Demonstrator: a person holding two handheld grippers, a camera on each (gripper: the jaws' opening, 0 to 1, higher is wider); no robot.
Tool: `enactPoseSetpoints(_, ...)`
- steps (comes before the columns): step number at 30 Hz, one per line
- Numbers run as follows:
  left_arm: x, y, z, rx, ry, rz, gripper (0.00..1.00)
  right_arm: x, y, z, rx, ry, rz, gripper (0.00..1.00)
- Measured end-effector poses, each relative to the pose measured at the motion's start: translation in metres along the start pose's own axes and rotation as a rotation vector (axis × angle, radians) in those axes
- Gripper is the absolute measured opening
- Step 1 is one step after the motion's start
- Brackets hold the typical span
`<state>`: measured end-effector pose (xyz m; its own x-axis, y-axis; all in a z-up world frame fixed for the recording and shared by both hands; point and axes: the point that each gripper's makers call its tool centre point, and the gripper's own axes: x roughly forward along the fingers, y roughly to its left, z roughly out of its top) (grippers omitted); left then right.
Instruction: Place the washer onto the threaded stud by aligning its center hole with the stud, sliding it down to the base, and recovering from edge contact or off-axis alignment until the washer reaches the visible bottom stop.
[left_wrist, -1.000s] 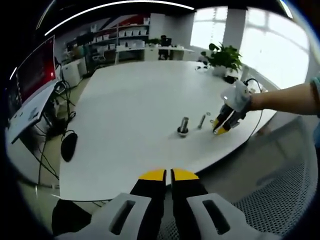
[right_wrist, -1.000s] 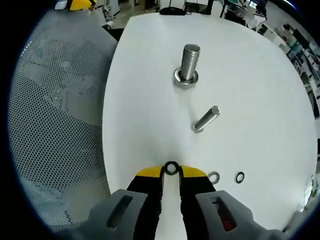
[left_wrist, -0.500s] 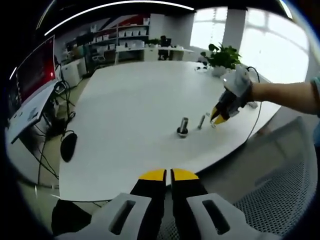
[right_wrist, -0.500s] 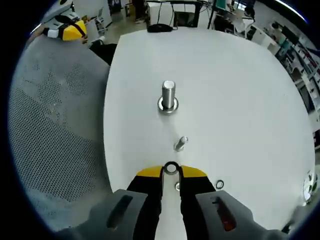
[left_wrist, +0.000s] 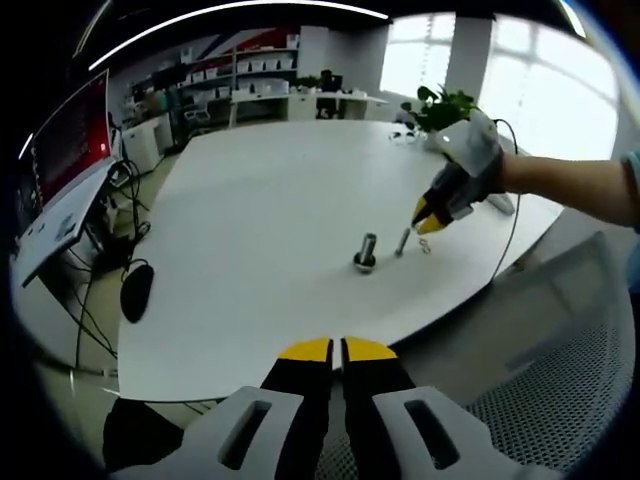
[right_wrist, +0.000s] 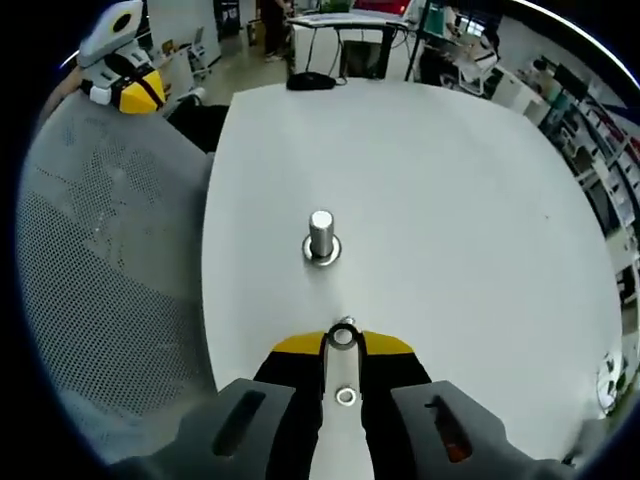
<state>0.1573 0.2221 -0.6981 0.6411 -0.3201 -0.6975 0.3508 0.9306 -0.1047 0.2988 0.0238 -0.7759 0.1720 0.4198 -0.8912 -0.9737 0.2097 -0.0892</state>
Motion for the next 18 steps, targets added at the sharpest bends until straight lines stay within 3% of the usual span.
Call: enactPoseSetpoints(18,0.0,0.0,-0.001,-0.004,0.003,0.0,0.01,0.012,-0.001,0.002,-0.032,0.029,0.005,0.13)
